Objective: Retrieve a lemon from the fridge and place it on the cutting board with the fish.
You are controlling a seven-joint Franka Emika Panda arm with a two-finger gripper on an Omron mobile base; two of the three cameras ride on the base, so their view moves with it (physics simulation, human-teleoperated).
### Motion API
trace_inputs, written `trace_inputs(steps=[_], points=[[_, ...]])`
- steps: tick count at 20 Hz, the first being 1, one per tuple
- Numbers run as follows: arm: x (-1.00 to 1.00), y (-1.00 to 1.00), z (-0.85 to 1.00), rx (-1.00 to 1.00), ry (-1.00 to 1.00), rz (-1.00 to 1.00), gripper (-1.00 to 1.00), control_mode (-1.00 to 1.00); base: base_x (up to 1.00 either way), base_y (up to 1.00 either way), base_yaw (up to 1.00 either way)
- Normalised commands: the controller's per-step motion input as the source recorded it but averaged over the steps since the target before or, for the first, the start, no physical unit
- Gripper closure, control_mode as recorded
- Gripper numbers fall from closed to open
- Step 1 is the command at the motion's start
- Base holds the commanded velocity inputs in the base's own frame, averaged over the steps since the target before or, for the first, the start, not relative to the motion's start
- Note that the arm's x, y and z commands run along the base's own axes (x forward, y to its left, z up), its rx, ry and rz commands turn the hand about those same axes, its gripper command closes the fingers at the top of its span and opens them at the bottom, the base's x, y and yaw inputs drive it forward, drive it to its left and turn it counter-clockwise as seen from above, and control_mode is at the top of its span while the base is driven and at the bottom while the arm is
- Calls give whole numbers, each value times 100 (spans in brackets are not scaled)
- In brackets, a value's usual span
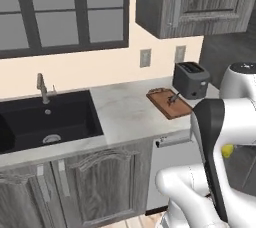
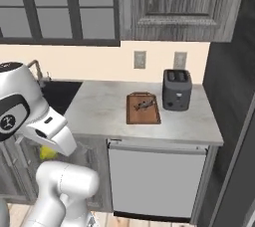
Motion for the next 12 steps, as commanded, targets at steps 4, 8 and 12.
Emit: trace_inputs(steps=[4, 8, 12], points=[[0, 0, 0, 0, 0, 0, 100, 100, 45, -25, -4], [0, 0, 0, 0, 0, 0, 100, 100, 6, -2, -22], [0, 0, 0, 0, 0, 0, 100, 100, 0, -1, -34]])
